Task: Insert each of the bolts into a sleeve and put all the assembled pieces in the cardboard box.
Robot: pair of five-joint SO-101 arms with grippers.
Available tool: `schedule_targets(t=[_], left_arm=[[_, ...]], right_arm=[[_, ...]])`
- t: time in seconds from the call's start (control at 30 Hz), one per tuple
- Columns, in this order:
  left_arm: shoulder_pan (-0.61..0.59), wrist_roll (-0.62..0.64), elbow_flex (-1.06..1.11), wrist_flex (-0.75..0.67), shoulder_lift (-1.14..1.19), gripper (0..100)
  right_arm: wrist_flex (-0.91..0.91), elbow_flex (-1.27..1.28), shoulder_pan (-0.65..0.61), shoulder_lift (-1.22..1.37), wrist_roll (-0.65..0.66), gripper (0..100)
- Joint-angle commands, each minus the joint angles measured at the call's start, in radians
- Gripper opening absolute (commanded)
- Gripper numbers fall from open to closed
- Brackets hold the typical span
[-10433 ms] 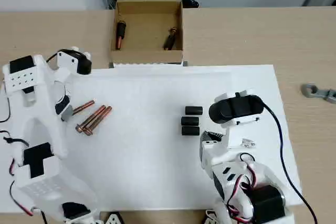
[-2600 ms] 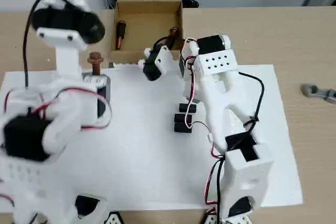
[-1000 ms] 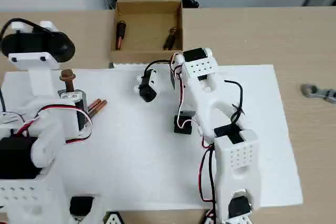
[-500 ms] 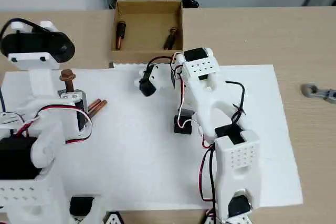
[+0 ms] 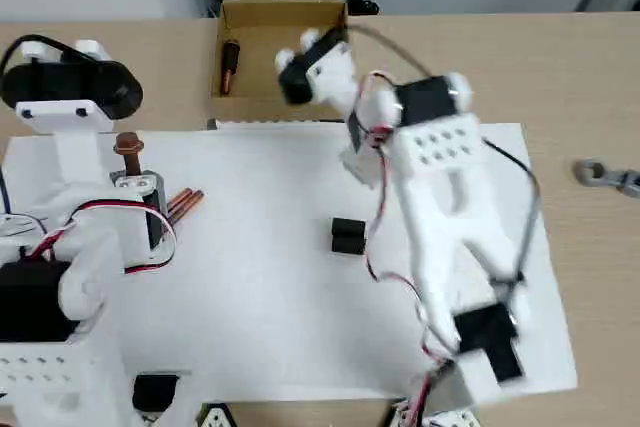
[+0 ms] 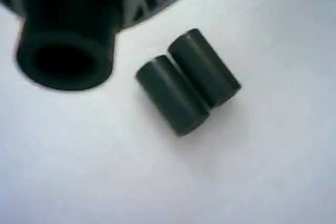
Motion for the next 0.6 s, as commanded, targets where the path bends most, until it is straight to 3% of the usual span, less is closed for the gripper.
schedule_targets(t=[0.0,0.23,0.43,0.57], left_arm=[[-0.008,-0.006,-0.002,-0.021,-0.017,1],[-0.002,-0.006,-0.002,-0.021,-0.009,1],[0.000,0.000,0.028,-0.127,-0.012,1],[0.000,0.002,0.084,-0.250,-0.015,1]], right_arm=[[0.010,-0.006,-0.005,-0.297,-0.086,0.3],[-0.002,0.057,-0.039,-0.644,-0.288,0.3],[-0.024,0.368,-0.044,-0.839,-0.494,0.3],[-0.173,0.603,-0.045,-0.972,-0.583,0.3]])
